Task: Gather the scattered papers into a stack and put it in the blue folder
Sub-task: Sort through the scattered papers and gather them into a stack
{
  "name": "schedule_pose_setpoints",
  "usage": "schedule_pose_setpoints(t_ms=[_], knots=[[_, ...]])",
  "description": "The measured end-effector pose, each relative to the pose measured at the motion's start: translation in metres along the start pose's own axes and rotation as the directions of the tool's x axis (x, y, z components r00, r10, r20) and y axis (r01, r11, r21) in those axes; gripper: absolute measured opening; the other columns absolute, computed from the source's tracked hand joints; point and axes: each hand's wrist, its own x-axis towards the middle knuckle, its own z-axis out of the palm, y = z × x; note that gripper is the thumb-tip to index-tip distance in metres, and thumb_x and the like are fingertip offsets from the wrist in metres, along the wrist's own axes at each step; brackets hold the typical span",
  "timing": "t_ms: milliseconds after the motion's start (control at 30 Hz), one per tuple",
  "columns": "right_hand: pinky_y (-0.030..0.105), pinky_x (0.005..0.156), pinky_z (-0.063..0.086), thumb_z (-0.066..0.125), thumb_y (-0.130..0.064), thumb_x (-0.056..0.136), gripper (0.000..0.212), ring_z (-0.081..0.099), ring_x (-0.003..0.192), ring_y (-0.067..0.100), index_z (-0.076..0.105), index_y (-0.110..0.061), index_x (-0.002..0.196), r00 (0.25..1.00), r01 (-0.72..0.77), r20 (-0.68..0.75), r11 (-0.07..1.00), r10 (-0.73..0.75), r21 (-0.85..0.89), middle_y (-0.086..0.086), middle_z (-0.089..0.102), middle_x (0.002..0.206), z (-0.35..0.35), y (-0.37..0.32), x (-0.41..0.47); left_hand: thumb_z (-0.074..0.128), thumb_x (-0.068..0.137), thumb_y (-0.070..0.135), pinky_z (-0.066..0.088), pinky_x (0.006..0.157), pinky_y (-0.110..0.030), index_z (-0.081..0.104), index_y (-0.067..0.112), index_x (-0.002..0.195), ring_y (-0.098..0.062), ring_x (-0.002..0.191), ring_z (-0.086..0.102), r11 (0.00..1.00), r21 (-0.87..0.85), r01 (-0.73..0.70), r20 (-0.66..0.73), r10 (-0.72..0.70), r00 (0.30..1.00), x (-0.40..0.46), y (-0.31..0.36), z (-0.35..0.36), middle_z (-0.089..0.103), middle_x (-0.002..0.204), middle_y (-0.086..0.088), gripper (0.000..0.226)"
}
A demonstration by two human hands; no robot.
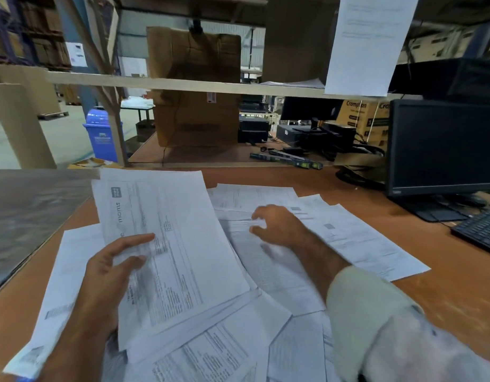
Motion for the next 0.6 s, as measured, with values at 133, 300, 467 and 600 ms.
schedule_pose_setpoints(t_ms=[133,300,467,600], knots=[[0.034,0.114,0.038,0.067,-0.009,0.088,0.061,0.043,0.139,0.025,0.048,-0.016,0.146,0.999,-0.039,-0.016,0.999,0.038,-0.018,0.005,0.046,0.152,0.001,-0.006,0.055,0.058,0.09,-0.015,0.043,0.102,-0.033,0.079,0.017,0.097,-0.017,0.124,0.056,1.0,0.001,0.03,-0.001,-0.03,1.0,0.009,-0.008,0.002,0.067,0.13,0.006,0.039],[0.041,0.12,0.033,0.061,-0.01,0.095,0.064,0.038,0.145,0.025,0.038,-0.023,0.154,0.975,-0.114,0.183,0.991,0.124,-0.063,0.001,0.037,0.161,0.04,-0.006,0.093,0.059,0.088,-0.016,0.04,0.107,-0.034,0.083,0.02,0.088,0.003,0.112,0.057,0.998,0.033,0.059,0.023,-0.06,0.998,0.014,-0.015,0.007,0.072,0.098,0.035,0.043],[0.045,0.104,0.035,0.061,-0.007,0.091,0.036,0.061,0.115,0.025,0.062,-0.025,0.122,0.99,-0.018,-0.135,0.913,-0.041,-0.407,-0.001,0.066,0.121,0.049,-0.011,0.086,0.06,0.089,-0.013,0.041,0.104,-0.035,0.083,0.019,0.088,-0.003,0.114,0.058,0.997,0.002,0.08,-0.009,-0.08,0.997,0.018,-0.022,0.003,0.073,0.099,0.034,0.039],[0.043,0.094,0.035,0.057,-0.007,0.089,0.029,0.063,0.106,0.024,0.065,-0.026,0.109,0.986,0.007,-0.141,0.865,-0.089,-0.502,-0.002,0.069,0.108,0.037,-0.009,0.069,0.061,0.09,-0.009,0.041,0.112,-0.044,0.083,0.024,0.089,-0.021,0.131,0.054,0.998,0.022,0.052,-0.06,-0.051,0.997,0.02,-0.028,-0.006,0.068,0.13,0.008,0.039]])
